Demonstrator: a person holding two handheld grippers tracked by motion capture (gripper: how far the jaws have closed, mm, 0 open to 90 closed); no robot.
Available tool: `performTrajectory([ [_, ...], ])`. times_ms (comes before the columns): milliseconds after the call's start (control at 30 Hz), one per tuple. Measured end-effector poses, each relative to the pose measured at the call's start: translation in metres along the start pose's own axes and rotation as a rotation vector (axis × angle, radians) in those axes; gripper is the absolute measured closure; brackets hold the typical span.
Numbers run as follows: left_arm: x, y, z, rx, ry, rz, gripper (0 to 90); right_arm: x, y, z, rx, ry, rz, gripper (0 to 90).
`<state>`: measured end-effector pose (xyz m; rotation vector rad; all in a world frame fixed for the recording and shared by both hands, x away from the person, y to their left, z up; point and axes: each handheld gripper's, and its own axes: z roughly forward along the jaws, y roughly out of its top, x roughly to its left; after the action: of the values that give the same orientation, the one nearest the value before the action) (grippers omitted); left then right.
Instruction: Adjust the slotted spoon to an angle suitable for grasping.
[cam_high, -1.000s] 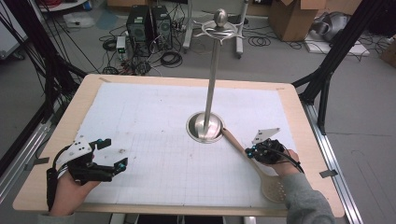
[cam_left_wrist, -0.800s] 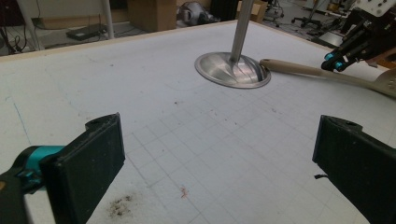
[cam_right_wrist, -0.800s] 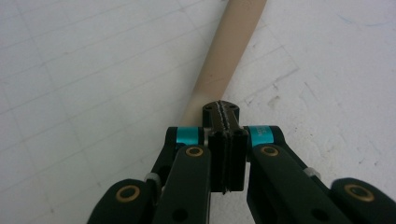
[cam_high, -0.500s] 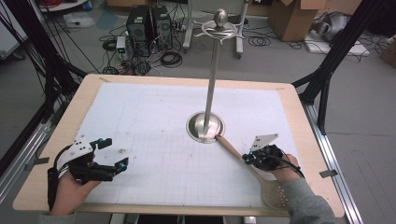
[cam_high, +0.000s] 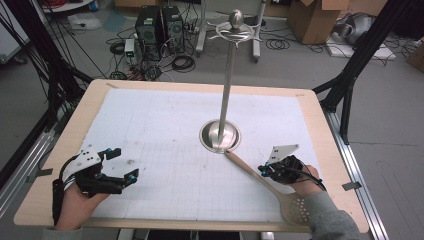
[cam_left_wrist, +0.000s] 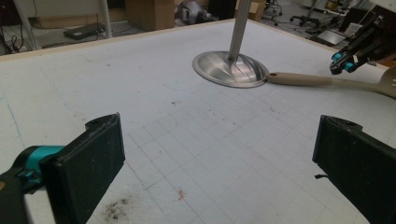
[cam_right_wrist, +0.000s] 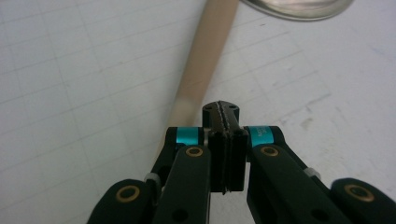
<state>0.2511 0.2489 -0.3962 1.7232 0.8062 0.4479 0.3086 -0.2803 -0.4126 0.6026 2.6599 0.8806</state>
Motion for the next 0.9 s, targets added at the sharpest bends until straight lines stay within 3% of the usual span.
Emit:
performTrajectory([
  [100,0.000,0.000,0.001,0.003,-0.001,0.005,2.7,0.000,-0.001,-0.006,0.002,-0.033,0.016,90.0],
  [233,0.000,0.000,0.000,0.003,-0.001,0.001,2.7,0.002,-0.002,-0.015,-0.017,-0.079,0.078,88.5],
  [267,0.000,0.000,0.001,0.002,0.001,0.000,2.7,0.003,-0.003,-0.018,-0.026,-0.080,0.098,82.7],
  [300,0.000,0.000,0.001,0.001,-0.001,0.003,2.7,0.003,-0.003,-0.021,-0.033,-0.078,0.129,71.1],
  [400,0.000,0.002,0.002,-0.003,-0.003,0.005,2.7,0.007,-0.004,-0.027,-0.052,-0.072,0.143,55.7],
  [567,0.001,0.003,0.002,-0.005,-0.004,0.004,2.7,0.013,-0.006,-0.034,-0.076,-0.062,0.156,39.5],
  [733,0.001,0.002,0.003,-0.002,-0.006,0.002,2.7,0.020,-0.009,-0.038,-0.065,-0.034,0.161,20.5],
  [900,0.000,0.002,0.005,0.002,-0.008,0.003,2.7,0.023,-0.013,-0.043,-0.037,-0.026,0.164,14.9],
])
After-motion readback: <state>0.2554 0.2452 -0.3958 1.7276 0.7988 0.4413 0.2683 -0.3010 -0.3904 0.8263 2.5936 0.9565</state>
